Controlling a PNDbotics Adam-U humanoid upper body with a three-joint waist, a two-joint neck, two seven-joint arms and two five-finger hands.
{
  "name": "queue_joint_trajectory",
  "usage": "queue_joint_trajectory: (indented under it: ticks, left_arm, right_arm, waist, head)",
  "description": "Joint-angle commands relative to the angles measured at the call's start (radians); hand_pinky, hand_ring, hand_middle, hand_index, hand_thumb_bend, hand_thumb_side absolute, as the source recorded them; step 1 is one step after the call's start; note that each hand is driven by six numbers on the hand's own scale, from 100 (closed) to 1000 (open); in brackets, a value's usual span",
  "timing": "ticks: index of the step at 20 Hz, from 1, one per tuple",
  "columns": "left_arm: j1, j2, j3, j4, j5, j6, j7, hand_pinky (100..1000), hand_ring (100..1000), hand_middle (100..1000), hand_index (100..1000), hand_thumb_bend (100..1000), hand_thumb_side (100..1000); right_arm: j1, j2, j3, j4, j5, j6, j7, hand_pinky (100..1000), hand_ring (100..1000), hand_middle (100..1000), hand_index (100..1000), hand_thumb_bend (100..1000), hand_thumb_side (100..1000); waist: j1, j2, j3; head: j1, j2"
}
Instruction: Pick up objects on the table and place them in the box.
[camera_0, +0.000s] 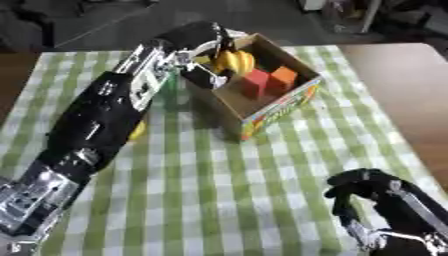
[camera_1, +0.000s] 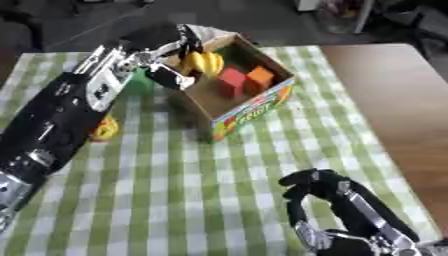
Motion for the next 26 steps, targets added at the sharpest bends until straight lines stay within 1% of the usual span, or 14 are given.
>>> queue_joint_trajectory:
  ticks: [1, 3, 4, 6, 8, 11, 13, 14, 15, 16, 18, 20, 23, 26]
  left_arm:
    - [-0.017, -0.013, -0.004, 0.011, -0.041, 0.004, 0.025, 611, 539, 538, 739, 233, 236]
    - [-0.012, -0.018, -0.01, 0.02, -0.061, 0.004, 0.034, 628, 564, 567, 761, 260, 245]
    - [-0.011, -0.018, -0.015, 0.023, -0.073, 0.004, 0.034, 668, 621, 630, 798, 313, 264]
    - [-0.008, -0.017, -0.023, 0.022, -0.099, -0.004, 0.031, 704, 676, 695, 826, 342, 278]
    - [-0.005, -0.014, -0.03, 0.017, -0.115, -0.016, 0.024, 747, 728, 754, 862, 345, 378]
    - [-0.004, -0.005, -0.036, 0.001, -0.118, -0.032, 0.006, 770, 753, 784, 886, 339, 474]
    - [-0.003, 0.004, -0.042, -0.022, -0.103, -0.04, 0.004, 767, 750, 783, 885, 330, 462]
    - [-0.001, 0.014, -0.045, -0.042, -0.089, -0.044, 0.005, 757, 736, 768, 874, 330, 359]
    - [0.001, 0.028, -0.048, -0.068, -0.07, -0.047, 0.003, 750, 724, 752, 862, 335, 289]
    - [0.002, 0.047, -0.051, -0.099, -0.063, -0.045, 0.001, 736, 695, 719, 843, 314, 252]
    - [0.016, 0.105, -0.053, -0.176, 0.016, -0.05, -0.015, 731, 681, 704, 837, 312, 249]
    - [0.043, 0.184, -0.057, -0.263, 0.098, -0.046, -0.054, 734, 681, 706, 838, 327, 265]
    - [0.112, 0.31, -0.052, -0.373, 0.175, -0.022, -0.127, 737, 683, 709, 837, 359, 294]
    - [0.205, 0.402, -0.032, -0.42, 0.194, 0.014, -0.192, 741, 687, 716, 840, 391, 334]
  right_arm:
    - [-0.009, -0.002, 0.001, -0.013, -0.007, -0.002, 0.004, 681, 481, 434, 740, 100, 131]
    - [-0.01, -0.002, 0.001, -0.012, -0.006, -0.002, 0.004, 681, 481, 434, 740, 100, 132]
    - [-0.01, -0.002, 0.002, -0.011, -0.006, -0.002, 0.004, 681, 481, 435, 740, 100, 133]
    - [-0.011, -0.002, 0.002, -0.012, -0.007, -0.002, 0.005, 681, 480, 435, 740, 100, 133]
    - [-0.011, -0.002, 0.001, -0.012, -0.007, -0.002, 0.004, 681, 480, 435, 740, 100, 133]
    - [-0.011, -0.003, 0.001, -0.012, -0.007, -0.002, 0.005, 681, 480, 435, 739, 100, 133]
    - [-0.012, -0.003, 0.0, -0.012, -0.007, -0.002, 0.005, 681, 480, 435, 739, 100, 133]
    - [-0.012, -0.003, 0.0, -0.012, -0.006, -0.002, 0.004, 681, 480, 436, 739, 100, 134]
    - [-0.011, -0.003, -0.002, -0.012, -0.006, -0.002, 0.004, 681, 480, 436, 739, 100, 134]
    - [-0.011, -0.004, -0.003, -0.011, -0.005, -0.002, 0.002, 681, 480, 436, 740, 100, 134]
    - [-0.01, -0.006, -0.007, -0.01, -0.002, -0.003, -0.002, 682, 480, 436, 740, 100, 133]
    - [-0.009, -0.008, -0.011, -0.009, 0.001, -0.004, -0.005, 682, 480, 437, 741, 100, 132]
    - [-0.008, -0.012, -0.014, -0.007, 0.007, -0.005, -0.009, 682, 481, 437, 741, 100, 132]
    - [-0.007, -0.015, -0.017, -0.006, 0.011, -0.006, -0.012, 682, 480, 437, 741, 100, 131]
  waist:
    - [-0.003, -0.01, -0.002]
    - [-0.003, -0.01, -0.003]
    - [-0.002, -0.01, -0.003]
    - [-0.002, -0.011, -0.003]
    - [-0.002, -0.011, -0.002]
    - [-0.001, -0.012, 0.0]
    - [-0.001, -0.013, 0.002]
    - [-0.001, -0.013, 0.003]
    - [0.0, -0.013, 0.005]
    - [0.001, -0.014, 0.006]
    - [0.005, -0.015, 0.012]
    - [0.01, -0.016, 0.018]
    - [0.017, -0.018, 0.03]
    - [0.022, -0.017, 0.04]
  head:
    - [0.002, 0.004]
    - [0.002, 0.004]
    - [0.002, 0.004]
    - [0.001, 0.004]
    - [-0.001, 0.004]
    - [-0.002, 0.004]
    - [-0.003, 0.004]
    - [-0.005, 0.004]
    - [-0.007, 0.004]
    - [-0.008, 0.004]
    - [-0.013, 0.004]
    - [-0.021, 0.004]
    - [-0.028, 0.004]
    - [-0.031, 0.004]
